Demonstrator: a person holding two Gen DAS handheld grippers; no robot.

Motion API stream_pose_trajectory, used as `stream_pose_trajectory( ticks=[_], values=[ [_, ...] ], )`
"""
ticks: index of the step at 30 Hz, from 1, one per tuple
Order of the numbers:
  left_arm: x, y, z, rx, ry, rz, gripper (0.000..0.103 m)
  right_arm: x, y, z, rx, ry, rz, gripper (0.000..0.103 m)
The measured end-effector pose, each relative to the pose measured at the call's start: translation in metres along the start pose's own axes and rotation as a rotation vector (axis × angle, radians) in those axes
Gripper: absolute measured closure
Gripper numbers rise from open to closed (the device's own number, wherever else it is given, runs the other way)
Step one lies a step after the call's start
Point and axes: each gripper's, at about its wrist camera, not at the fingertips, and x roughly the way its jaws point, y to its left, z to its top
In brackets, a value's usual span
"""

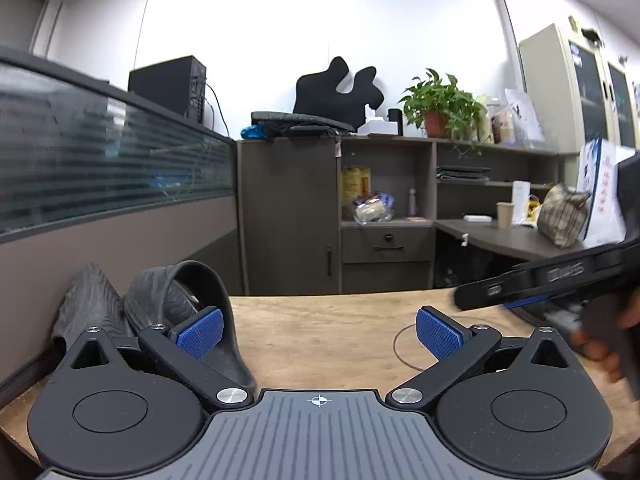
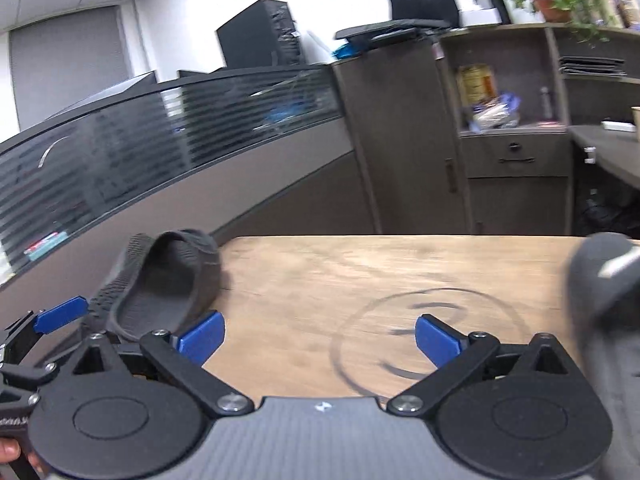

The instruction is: Organize scattered shoes

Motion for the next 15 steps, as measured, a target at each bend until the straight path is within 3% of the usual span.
stream_pose_trajectory(
  ticks=[3, 6, 10, 15],
  values=[
    [-0.001, 0.018, 0.013, -0.095, -0.018, -0.026, 0.000, 0.022, 0.023, 0.011, -0.013, 0.015, 0.058, 0.000],
    [-0.003, 0.032, 0.023, -0.121, -0.022, -0.014, 0.000, 0.041, 0.044, 0.024, -0.027, 0.029, 0.098, 0.000],
    [-0.014, 0.060, 0.023, -0.096, -0.039, 0.056, 0.000, 0.061, 0.068, 0.036, -0.030, 0.030, 0.141, 0.000],
    [-0.014, 0.099, 0.032, -0.180, -0.042, 0.154, 0.000, 0.095, 0.088, 0.048, 0.082, 0.052, 0.245, 0.001]
  ],
)
